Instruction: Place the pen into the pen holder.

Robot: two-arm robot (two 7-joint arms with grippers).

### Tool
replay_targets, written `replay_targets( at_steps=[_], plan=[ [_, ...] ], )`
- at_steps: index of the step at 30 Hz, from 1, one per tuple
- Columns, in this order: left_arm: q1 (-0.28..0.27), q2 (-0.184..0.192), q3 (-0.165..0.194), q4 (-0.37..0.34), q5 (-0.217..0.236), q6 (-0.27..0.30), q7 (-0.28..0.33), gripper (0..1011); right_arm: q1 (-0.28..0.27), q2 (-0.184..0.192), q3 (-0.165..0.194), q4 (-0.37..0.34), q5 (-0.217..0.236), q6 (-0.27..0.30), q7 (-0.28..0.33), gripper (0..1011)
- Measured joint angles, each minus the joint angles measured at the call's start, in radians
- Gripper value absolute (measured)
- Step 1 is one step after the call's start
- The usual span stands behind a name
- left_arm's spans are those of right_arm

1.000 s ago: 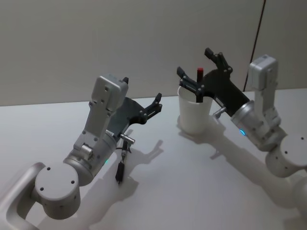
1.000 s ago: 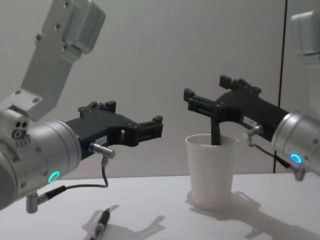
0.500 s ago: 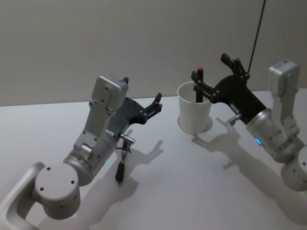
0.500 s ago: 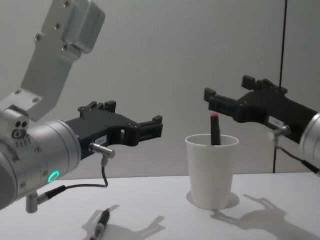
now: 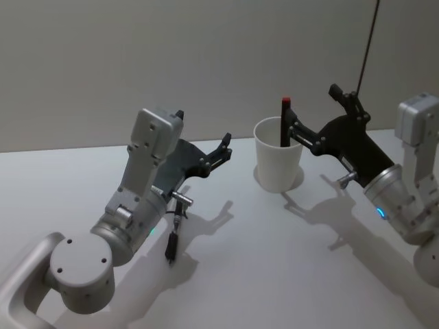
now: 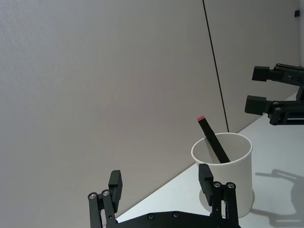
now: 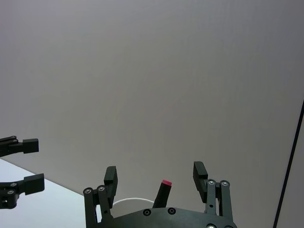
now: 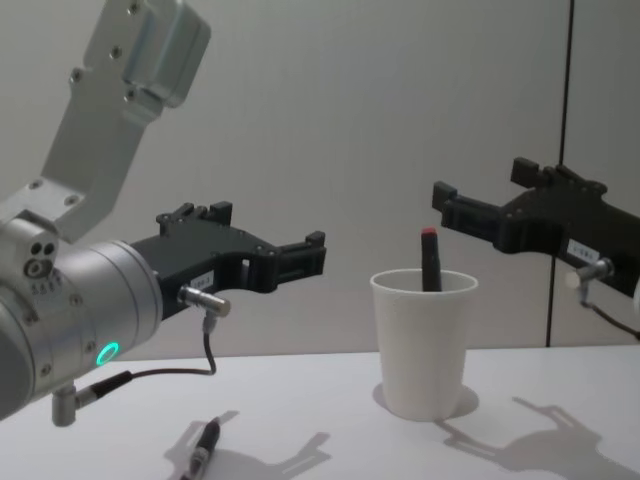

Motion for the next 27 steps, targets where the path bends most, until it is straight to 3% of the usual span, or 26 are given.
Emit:
replay_targets(
  at_steps=[9,27],
  plan=[
    [0.000,0.000,0.000,0.000,0.000,0.000,0.000,1001,-0.036,0.016,0.007,-0.046,0.014,0.041,-0.029,1001],
    [0.000,0.000,0.000,0.000,0.000,0.000,0.000,1001,-0.204,0.093,0.042,-0.257,0.076,0.225,-0.161,1001]
  ],
)
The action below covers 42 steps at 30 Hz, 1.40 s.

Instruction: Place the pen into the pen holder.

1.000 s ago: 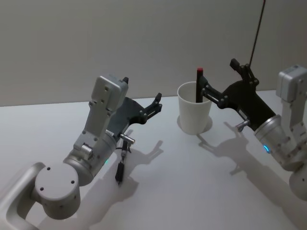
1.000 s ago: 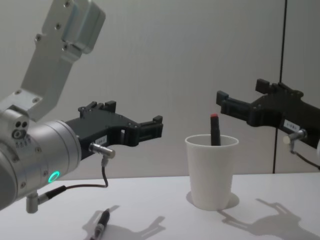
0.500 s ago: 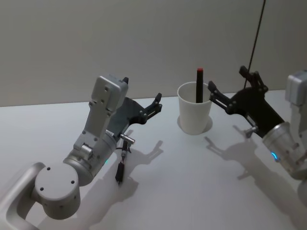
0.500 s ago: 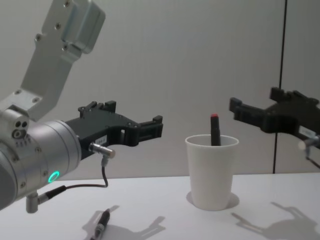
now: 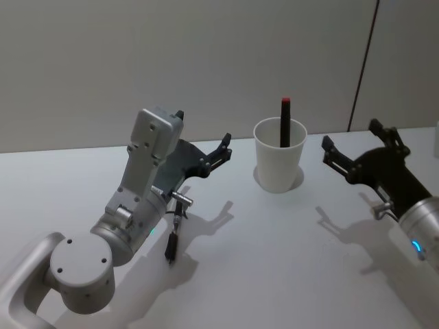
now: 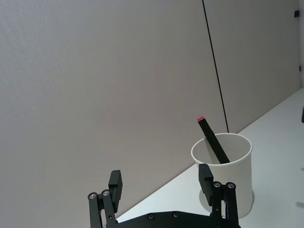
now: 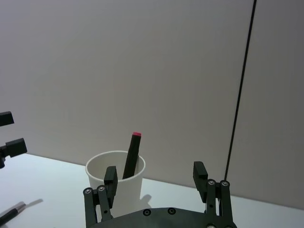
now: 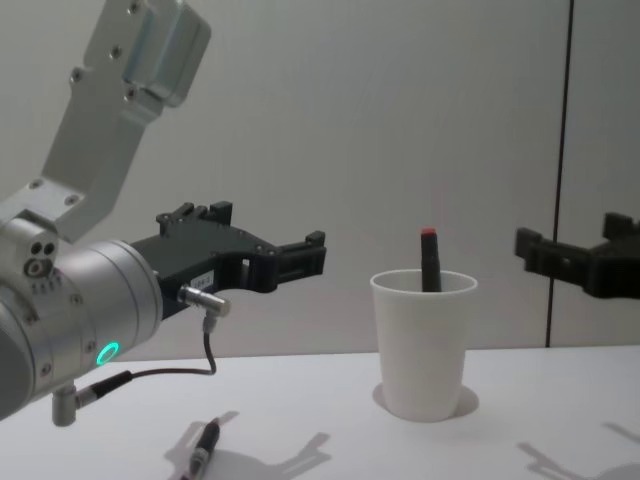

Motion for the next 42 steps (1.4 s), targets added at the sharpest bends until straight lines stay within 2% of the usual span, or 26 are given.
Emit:
replay_targets(
  at_steps=[6,13,27,42],
  plan=[
    [0.000,0.000,0.000,0.000,0.000,0.000,0.000,1001,-0.049,0.022,0.010,-0.062,0.019,0.055,-0.039,1001],
    [0.000,0.000,0.000,0.000,0.000,0.000,0.000,1001,-0.074,0.034,0.015,-0.093,0.028,0.083,-0.059,1001],
    [0.000,0.000,-0.001,0.000,-0.002,0.000,-0.001,1001,-0.076,0.035,0.015,-0.096,0.029,0.085,-0.060,1001],
    [0.033,0.027,-0.017,-0.047,-0.054,0.033,0.009,1001,-0.076,0.035,0.015,-0.096,0.029,0.084,-0.060,1001]
  ],
)
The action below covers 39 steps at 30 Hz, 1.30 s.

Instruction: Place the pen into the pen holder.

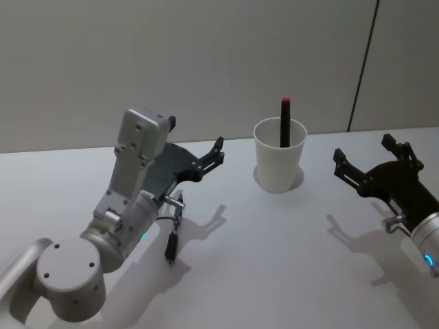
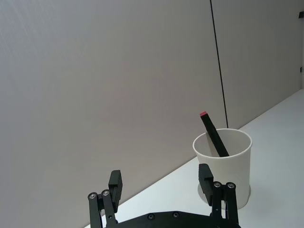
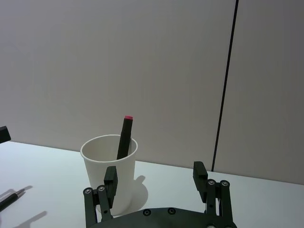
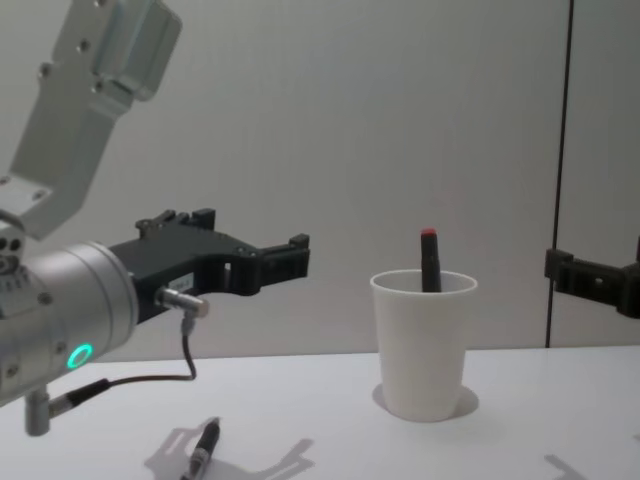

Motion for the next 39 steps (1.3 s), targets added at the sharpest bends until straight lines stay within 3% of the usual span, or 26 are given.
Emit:
replay_targets(
  at_steps=[39],
  plan=[
    [0.166,0.139,-0.046,-0.197,-0.124,0.153,0.048,1001,0.000,0.000,0.000,0.000,0.000,0.000,0.000,1001]
  ],
)
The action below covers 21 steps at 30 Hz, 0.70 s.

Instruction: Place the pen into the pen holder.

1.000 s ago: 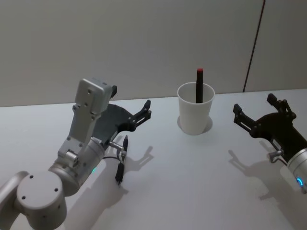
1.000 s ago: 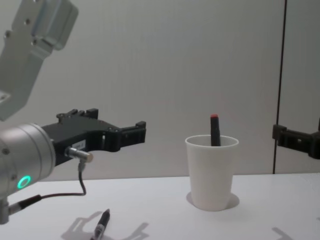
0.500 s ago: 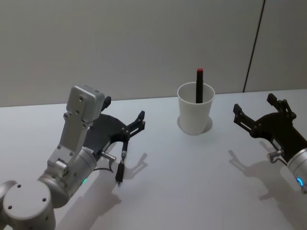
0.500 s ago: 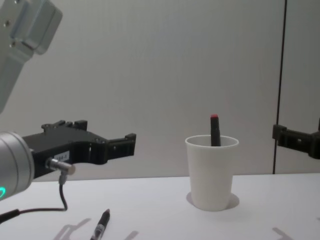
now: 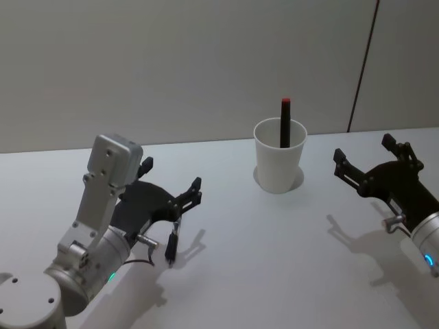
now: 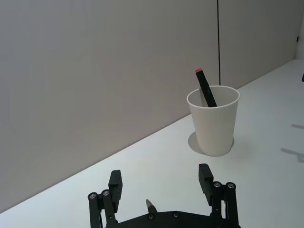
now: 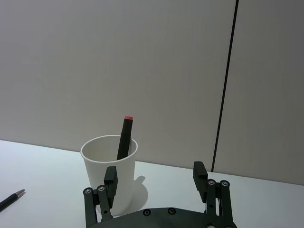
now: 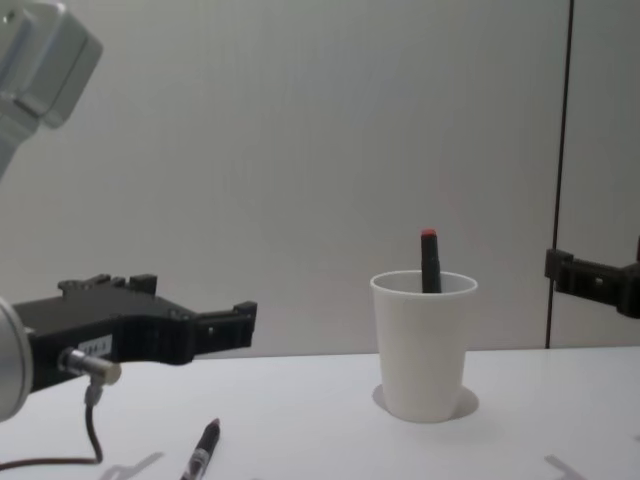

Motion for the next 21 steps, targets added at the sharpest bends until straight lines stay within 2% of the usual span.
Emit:
replay_targets(
  at_steps=[8,21],
  plan=[
    [0.030,0.017,-0.006,-0.030,-0.023,0.037,0.012,1001,0.000,0.000,0.000,0.000,0.000,0.000,0.000,1001],
    [0.054,0.024,-0.008,-0.055,-0.047,0.114,0.010,1001,0.000,0.000,0.000,0.000,0.000,0.000,0.000,1002]
  ],
)
